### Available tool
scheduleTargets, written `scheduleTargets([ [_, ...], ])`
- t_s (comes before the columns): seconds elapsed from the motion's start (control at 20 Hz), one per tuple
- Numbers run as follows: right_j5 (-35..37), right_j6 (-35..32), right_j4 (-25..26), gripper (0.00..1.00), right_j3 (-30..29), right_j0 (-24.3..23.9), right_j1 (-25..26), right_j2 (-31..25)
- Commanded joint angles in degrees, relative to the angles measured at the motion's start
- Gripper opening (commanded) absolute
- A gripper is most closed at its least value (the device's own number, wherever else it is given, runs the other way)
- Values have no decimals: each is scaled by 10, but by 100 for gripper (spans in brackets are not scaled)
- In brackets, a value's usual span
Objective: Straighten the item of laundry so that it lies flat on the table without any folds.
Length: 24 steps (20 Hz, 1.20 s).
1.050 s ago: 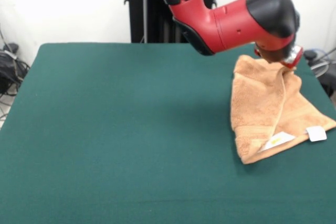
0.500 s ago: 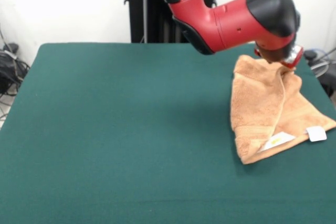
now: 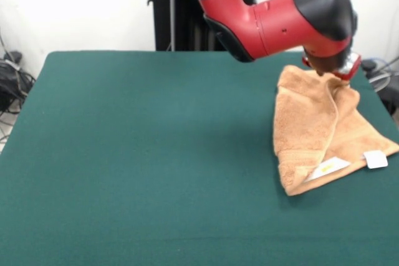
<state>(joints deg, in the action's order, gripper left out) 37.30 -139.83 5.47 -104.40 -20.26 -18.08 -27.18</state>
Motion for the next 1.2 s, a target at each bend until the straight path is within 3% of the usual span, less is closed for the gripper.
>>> scheduleTargets([
  [0.05, -14, -38, -13, 100, 43, 11, -12, 24],
  [1.2, -66, -52, 16, 100, 46, 63, -55, 71],
])
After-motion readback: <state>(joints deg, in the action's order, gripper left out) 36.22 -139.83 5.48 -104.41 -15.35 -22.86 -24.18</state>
